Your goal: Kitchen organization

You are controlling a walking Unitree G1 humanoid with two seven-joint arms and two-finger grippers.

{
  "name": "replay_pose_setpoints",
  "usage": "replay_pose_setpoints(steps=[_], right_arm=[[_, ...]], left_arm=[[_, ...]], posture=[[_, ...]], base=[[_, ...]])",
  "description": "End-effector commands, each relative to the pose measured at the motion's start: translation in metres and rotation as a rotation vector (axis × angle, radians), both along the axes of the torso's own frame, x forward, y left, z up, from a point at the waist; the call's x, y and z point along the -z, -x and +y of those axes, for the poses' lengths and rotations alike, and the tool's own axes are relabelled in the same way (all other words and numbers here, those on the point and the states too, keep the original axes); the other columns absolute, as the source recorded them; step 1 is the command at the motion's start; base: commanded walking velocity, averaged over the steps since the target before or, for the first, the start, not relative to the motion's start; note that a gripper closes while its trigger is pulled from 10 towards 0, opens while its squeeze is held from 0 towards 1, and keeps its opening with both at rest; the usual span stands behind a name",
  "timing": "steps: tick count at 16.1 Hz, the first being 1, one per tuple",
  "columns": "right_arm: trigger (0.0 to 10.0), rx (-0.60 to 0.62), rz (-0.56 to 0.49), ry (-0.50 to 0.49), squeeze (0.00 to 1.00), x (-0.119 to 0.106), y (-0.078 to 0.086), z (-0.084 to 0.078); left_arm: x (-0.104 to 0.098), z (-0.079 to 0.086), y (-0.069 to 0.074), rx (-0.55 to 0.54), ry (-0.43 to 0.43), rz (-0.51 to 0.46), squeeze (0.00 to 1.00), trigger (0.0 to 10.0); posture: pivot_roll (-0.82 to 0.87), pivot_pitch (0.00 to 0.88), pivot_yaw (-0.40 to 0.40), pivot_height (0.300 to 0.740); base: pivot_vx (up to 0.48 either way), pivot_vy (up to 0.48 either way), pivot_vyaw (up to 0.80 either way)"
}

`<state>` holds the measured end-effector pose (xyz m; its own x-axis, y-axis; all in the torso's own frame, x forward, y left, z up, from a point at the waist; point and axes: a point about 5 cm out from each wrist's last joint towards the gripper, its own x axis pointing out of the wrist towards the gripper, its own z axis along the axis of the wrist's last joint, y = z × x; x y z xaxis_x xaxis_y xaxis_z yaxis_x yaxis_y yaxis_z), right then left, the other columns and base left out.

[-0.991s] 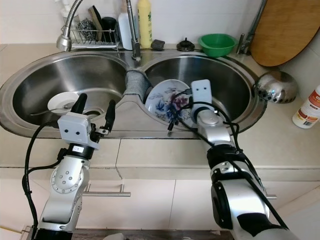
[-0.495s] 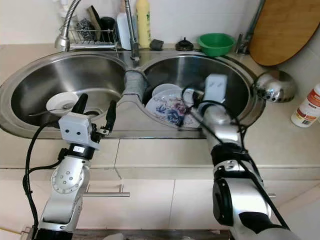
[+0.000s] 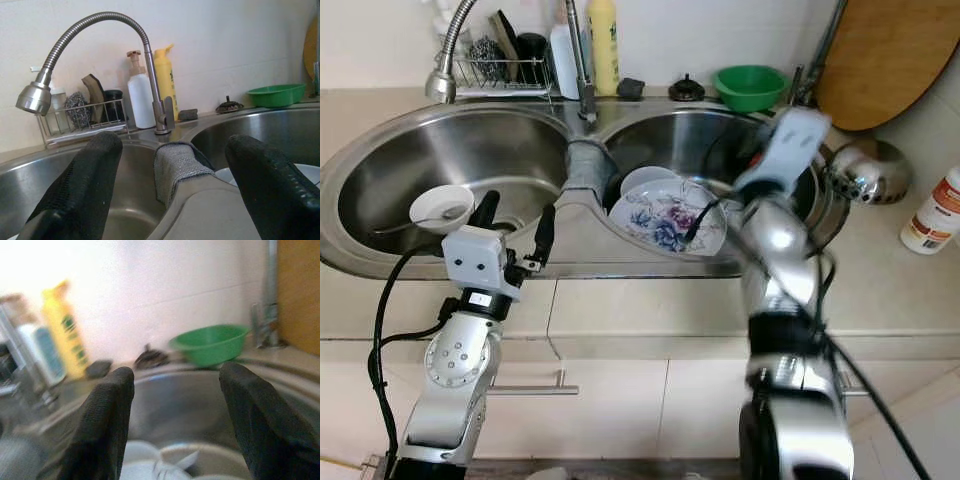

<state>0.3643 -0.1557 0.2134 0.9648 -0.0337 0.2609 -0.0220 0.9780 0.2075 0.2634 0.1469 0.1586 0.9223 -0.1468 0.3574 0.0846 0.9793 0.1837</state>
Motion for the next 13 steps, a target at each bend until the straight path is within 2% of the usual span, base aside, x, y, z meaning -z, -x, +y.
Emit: replay_pose_setpoints(steps=[1, 4, 7, 9, 13], right_arm=[[10.0, -0.034, -0.028, 0.034, 0.00, -0.001, 0.009, 0.011], [10.0, -0.076, -0.026, 0.070, 0.00, 0.010, 0.023, 0.024], [10.0, -0.096, -0.077, 0.115, 0.00, 0.008, 0.033, 0.033], [10.0, -0.114, -0.150, 0.166, 0.00, 0.002, 0.039, 0.041], [10.0, -0.101, -0.169, 0.195, 0.00, 0.005, 0.047, 0.043]], left_arm=[[0.000, 0.002, 0.000, -0.004, 0.002, 0.009, 0.00, 10.0], [-0.002, 0.000, 0.000, 0.005, 0.007, 0.001, 0.00, 10.0], [-0.005, 0.000, 0.000, 0.005, -0.001, -0.020, 0.00, 10.0], [-0.008, -0.002, 0.002, 0.010, -0.030, -0.046, 0.00, 10.0], [-0.014, 0.000, 0.003, 0.005, -0.044, -0.074, 0.00, 10.0]], posture=[[0.05, 0.039, -0.021, 0.740], [0.06, 0.030, -0.026, 0.740], [0.07, 0.010, -0.032, 0.740], [0.08, 0.008, -0.028, 0.740], [0.08, 0.012, -0.025, 0.740]], base=[[0.000, 0.255, 0.00], [0.000, 0.480, 0.00], [0.000, 0.480, 0.00], [0.000, 0.480, 0.00], [0.000, 0.480, 0.00]])
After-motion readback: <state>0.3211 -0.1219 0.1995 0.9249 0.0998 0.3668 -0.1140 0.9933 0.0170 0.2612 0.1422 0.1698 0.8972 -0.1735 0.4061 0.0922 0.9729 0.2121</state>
